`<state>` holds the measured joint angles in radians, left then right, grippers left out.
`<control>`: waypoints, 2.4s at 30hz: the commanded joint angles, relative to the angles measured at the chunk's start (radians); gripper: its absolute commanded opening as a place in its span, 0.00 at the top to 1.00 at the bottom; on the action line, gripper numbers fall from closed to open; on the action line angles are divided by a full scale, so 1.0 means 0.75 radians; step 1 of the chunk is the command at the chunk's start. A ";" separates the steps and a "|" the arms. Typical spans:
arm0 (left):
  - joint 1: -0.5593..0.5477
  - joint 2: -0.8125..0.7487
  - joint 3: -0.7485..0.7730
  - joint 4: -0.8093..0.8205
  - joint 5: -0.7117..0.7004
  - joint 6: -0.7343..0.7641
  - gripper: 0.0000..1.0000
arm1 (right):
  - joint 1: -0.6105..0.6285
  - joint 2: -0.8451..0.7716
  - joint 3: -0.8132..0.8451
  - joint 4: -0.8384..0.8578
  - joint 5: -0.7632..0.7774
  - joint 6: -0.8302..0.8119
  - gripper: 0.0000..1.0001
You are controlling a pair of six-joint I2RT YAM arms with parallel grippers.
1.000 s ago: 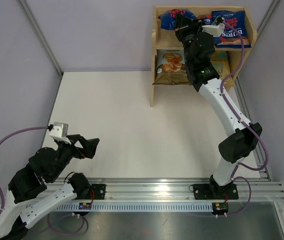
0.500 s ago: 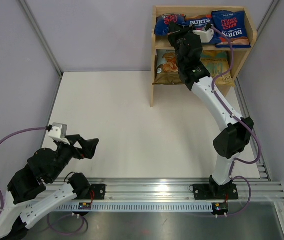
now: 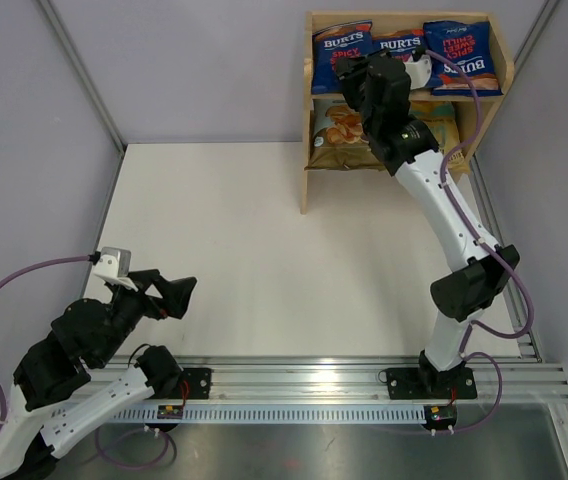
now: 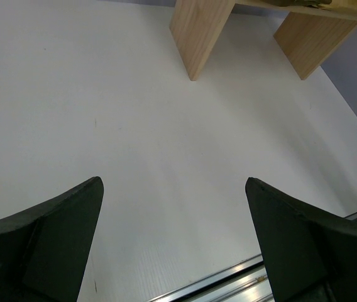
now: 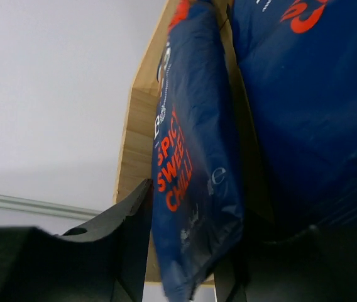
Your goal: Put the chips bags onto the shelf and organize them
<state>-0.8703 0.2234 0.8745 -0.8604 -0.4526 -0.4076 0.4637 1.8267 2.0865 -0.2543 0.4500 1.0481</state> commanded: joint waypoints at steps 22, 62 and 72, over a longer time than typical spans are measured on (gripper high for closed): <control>0.003 0.003 0.000 0.051 -0.020 -0.001 0.01 | -0.086 -0.063 0.000 -0.150 -0.240 0.269 0.92; 0.309 0.232 -0.008 0.118 -0.011 0.061 0.01 | -0.109 -1.065 -0.926 -0.344 -0.410 -0.957 0.01; 0.821 0.322 -0.057 0.227 0.317 0.191 0.01 | -0.109 -1.576 -1.276 -0.683 -0.220 -1.054 0.01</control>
<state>-0.3004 0.4618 0.8474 -0.7681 -0.3092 -0.3244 0.3851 0.7185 1.1667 -0.6701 0.2222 0.3058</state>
